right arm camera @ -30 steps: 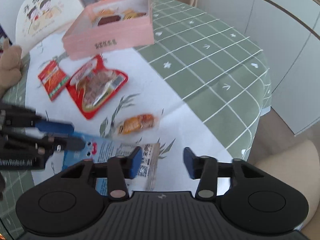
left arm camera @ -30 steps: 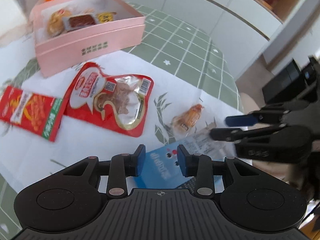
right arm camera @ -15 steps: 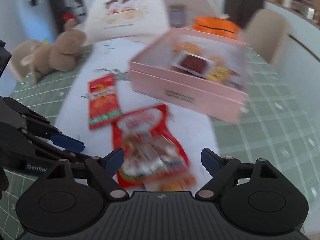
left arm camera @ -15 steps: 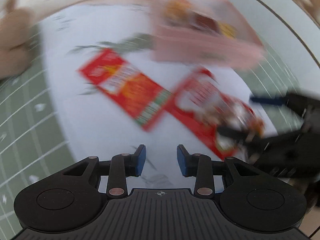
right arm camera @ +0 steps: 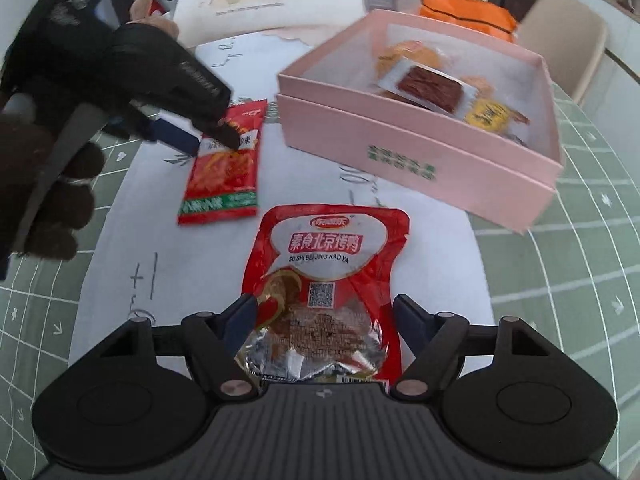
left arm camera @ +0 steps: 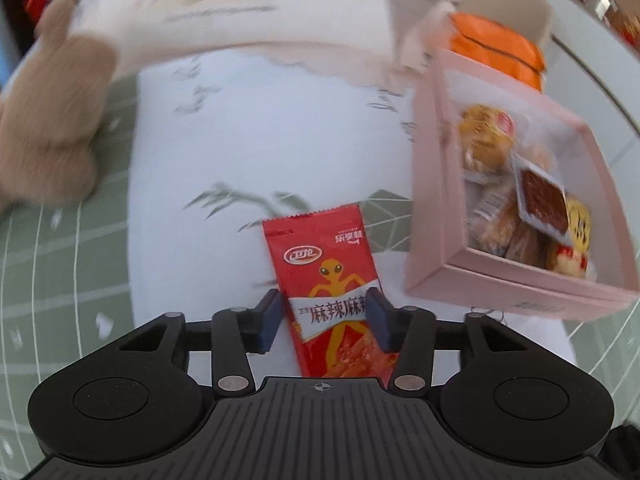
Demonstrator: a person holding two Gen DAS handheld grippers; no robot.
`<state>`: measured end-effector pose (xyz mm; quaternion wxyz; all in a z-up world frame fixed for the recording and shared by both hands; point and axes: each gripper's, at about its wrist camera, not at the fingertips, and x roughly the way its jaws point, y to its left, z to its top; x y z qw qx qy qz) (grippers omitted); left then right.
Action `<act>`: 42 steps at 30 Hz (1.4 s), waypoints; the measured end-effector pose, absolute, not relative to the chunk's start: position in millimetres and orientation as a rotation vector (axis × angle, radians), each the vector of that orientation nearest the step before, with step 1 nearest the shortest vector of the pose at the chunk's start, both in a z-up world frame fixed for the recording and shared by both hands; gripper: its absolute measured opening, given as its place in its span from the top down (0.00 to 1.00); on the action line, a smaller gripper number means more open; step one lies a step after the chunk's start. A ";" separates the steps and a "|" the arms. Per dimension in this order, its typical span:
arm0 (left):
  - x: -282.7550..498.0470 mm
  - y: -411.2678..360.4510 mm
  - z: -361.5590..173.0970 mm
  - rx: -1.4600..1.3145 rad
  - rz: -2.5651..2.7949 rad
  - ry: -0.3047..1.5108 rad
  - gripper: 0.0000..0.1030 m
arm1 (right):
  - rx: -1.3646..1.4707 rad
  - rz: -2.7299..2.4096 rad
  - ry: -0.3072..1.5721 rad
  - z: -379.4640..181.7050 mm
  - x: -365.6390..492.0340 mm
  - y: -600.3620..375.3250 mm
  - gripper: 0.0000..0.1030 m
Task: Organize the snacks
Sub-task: 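Grasp the red spicy-strip packet with the left tool while the right tool grasps the roast duck packet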
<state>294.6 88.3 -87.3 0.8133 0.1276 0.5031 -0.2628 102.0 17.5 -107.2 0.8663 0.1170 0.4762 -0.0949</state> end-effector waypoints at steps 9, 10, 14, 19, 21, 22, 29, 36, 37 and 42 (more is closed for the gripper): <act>290.4 79.9 -86.1 0.316 -0.599 1.054 0.47 | 0.243 -0.279 0.990 -111.4 94.1 28.6 0.14; 290.0 79.7 -86.2 0.315 -0.605 1.056 0.47 | 0.241 -0.283 0.993 -111.2 93.7 31.0 0.12; 284.8 78.7 -85.8 0.357 -0.630 1.021 0.47 | 0.218 -0.301 0.996 -112.7 95.1 38.8 0.07; 278.9 83.3 -85.4 0.442 -0.673 0.958 0.43 | 0.224 -0.314 0.993 -112.7 93.7 39.8 0.06; 280.3 87.8 -85.2 0.451 -0.660 0.958 0.37 | 0.225 -0.315 0.993 -112.7 93.8 39.5 0.06; 281.5 89.9 -85.0 0.449 -0.650 0.963 0.36 | 0.225 -0.315 0.993 -113.4 95.4 38.9 0.05; 297.1 106.1 -86.0 0.216 -0.608 1.114 0.37 | 0.219 -0.311 0.974 -114.8 91.4 40.8 0.03; 280.4 77.2 -92.1 0.395 -0.586 1.053 0.29 | 0.206 -0.291 0.963 -116.3 87.1 41.4 0.01; 280.0 75.5 -93.3 0.404 -0.582 1.038 0.27 | 0.204 -0.287 0.961 -116.6 86.5 41.7 0.00; 281.6 82.4 -93.0 0.405 -0.613 1.017 0.37 | 0.194 -0.269 0.961 -116.5 83.6 41.7 0.00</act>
